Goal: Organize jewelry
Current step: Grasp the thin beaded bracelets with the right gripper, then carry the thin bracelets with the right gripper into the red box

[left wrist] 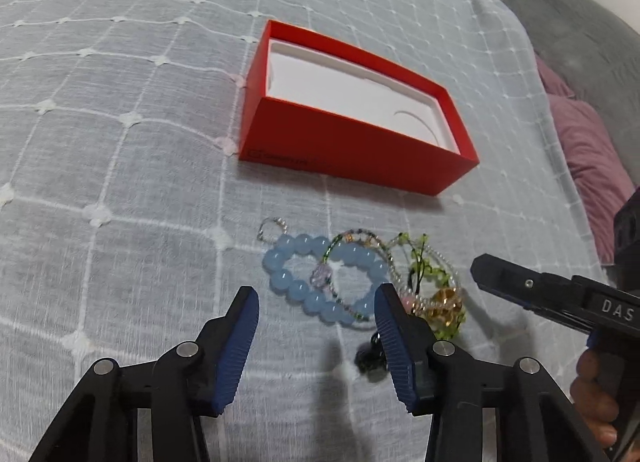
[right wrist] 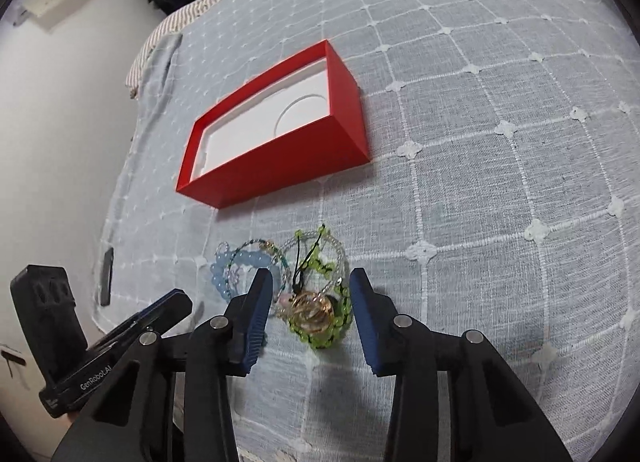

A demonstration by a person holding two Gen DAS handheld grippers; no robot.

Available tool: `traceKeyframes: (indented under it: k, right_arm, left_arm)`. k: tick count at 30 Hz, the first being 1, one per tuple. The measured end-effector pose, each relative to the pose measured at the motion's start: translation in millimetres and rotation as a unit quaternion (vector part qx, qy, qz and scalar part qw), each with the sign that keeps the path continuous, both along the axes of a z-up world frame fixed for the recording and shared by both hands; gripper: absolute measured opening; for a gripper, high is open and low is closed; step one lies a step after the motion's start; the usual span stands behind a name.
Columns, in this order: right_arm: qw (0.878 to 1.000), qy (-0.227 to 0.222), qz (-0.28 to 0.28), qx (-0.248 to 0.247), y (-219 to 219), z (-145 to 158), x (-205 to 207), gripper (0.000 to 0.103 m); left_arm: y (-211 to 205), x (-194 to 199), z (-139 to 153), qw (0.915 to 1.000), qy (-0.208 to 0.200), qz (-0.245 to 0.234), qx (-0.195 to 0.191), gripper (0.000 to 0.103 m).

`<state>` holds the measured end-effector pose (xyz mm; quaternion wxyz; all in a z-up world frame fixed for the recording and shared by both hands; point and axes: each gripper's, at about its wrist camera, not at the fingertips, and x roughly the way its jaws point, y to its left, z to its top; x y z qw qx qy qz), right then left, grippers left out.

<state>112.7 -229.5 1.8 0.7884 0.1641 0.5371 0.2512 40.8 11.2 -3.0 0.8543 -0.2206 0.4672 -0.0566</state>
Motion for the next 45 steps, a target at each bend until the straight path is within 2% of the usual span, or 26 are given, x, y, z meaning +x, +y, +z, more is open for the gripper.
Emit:
traceKeyframes:
  k: [7, 10, 12, 17, 23, 27, 28, 29, 30, 31, 37, 45]
  right_arm:
    - [1.000, 0.014, -0.008, 0.018, -4.6, -9.1, 7.1, 0.041]
    - [1.000, 0.019, -0.004, 0.010, -1.1, -12.0, 6.8, 0.041]
    - [1.000, 0.022, -0.004, 0.010, -1.3, -13.4, 6.9, 0.040]
    - [1.000, 0.025, -0.007, 0.006, -3.0, -16.5, 8.0, 0.037]
    - [0.999, 0.031, -0.009, 0.001, -1.8, -20.6, 8.4, 0.034]
    - [0.999, 0.029, -0.011, -0.006, -1.0, -20.3, 7.9, 0.029]
    - [0.999, 0.030, -0.010, -0.008, -0.6, -20.6, 7.8, 0.027]
    - [0.999, 0.030, -0.007, -0.010, 0.1, -20.9, 7.5, 0.026]
    - [0.999, 0.030, -0.005, -0.012, 1.7, -21.2, 7.1, 0.022]
    - [0.999, 0.029, -0.002, -0.014, 2.9, -21.3, 6.6, 0.018]
    - [1.000, 0.014, 0.011, -0.017, 8.6, -14.3, 2.3, 0.006]
    - [1.000, -0.013, 0.020, 0.003, 10.1, 2.4, -1.0, 0.006]
  left_arm:
    - [-3.2, 16.9, -6.4, 0.9995, 0.029, -0.009, -0.012, 0.050]
    - [-7.8, 22.7, -4.2, 0.9994, 0.028, -0.019, -0.009, 0.050]
    - [-10.4, 25.2, -2.7, 0.9992, 0.030, -0.025, 0.000, 0.050]
    - [-22.3, 29.3, 3.0, 0.9978, 0.020, -0.045, 0.045, 0.039]
    - [-28.7, 37.6, -10.1, 0.9941, 0.049, -0.062, 0.074, 0.037]
    - [-32.7, 41.6, -16.2, 0.9927, 0.052, -0.068, 0.085, 0.037]
    - [-35.1, 42.0, -17.6, 0.9921, 0.052, -0.071, 0.089, 0.030]
    - [-37.5, 42.3, -18.7, 0.9914, 0.052, -0.075, 0.094, 0.017]
    - [-39.2, 42.2, -20.0, 0.9906, 0.052, -0.079, 0.099, 0.012]
    - [-38.8, 41.5, -20.6, 0.9906, 0.052, -0.078, 0.100, 0.005]
    - [-34.9, 39.4, -9.4, 0.9933, 0.027, -0.073, 0.086, 0.005]
    - [-27.7, 32.2, 9.9, 0.9952, -0.004, -0.074, 0.064, 0.005]
